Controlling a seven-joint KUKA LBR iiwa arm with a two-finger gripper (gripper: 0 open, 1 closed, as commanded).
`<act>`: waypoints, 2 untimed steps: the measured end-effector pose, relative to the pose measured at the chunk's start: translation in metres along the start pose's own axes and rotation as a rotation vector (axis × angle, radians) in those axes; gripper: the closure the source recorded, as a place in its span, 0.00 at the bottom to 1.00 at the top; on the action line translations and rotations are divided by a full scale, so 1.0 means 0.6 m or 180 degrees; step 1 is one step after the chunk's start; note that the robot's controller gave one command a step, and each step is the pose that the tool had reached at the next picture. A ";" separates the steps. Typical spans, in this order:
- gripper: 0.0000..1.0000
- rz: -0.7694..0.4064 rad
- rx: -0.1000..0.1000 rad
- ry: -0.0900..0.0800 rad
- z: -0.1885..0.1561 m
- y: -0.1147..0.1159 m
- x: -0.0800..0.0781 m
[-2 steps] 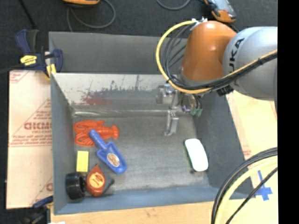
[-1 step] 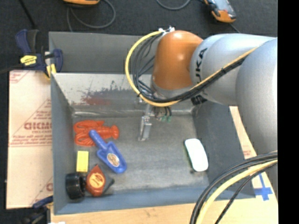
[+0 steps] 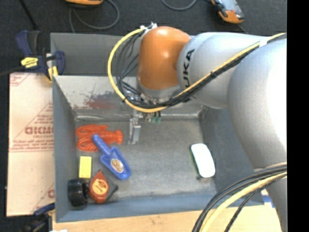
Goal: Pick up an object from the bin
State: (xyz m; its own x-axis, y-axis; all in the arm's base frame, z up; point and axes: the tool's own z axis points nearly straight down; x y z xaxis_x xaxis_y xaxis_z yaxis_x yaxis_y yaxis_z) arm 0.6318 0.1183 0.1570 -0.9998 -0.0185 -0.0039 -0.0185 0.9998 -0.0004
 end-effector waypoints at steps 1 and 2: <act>0.00 -0.0348 -0.0001 -0.0001 0.032 0.050 0.037; 0.00 0.0372 -0.0006 0.0001 0.089 0.065 0.047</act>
Offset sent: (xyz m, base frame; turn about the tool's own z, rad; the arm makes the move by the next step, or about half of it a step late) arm -0.0356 0.0482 -0.0870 0.3537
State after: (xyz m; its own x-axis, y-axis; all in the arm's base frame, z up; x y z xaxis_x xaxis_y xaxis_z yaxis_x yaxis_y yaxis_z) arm 0.6032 0.1565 0.1036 -0.9952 0.0981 -0.0034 0.0981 0.9952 0.0020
